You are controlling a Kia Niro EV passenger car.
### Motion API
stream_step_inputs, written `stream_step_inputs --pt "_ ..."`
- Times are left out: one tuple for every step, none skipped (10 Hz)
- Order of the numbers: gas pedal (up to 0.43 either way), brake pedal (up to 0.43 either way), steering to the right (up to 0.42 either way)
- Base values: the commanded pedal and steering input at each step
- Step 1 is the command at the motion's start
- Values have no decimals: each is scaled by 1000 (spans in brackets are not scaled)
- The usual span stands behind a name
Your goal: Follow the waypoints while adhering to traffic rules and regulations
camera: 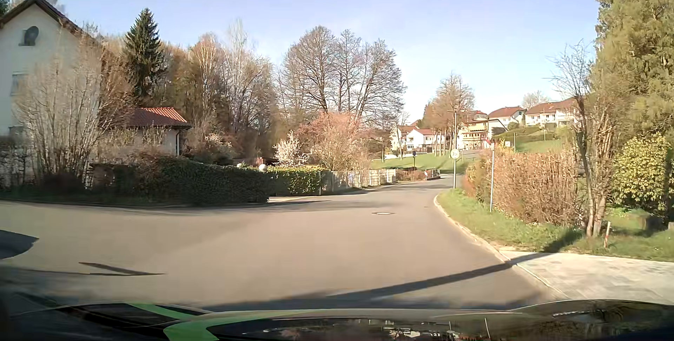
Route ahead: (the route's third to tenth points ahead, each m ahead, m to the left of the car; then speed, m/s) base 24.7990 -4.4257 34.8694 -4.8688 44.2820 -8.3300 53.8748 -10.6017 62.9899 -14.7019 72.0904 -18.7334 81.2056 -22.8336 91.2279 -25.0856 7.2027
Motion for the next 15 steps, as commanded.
stream_step_inputs --pt "59 0 35" --pt "59 0 34" --pt "59 0 34" --pt "59 0 34" --pt "59 0 35" --pt "59 0 35" --pt "39 0 35" --pt "28 0 35" --pt "28 0 35" --pt "28 0 35" --pt "28 0 34" --pt "28 0 34" --pt "28 0 34" --pt "28 0 35" --pt "28 0 36"
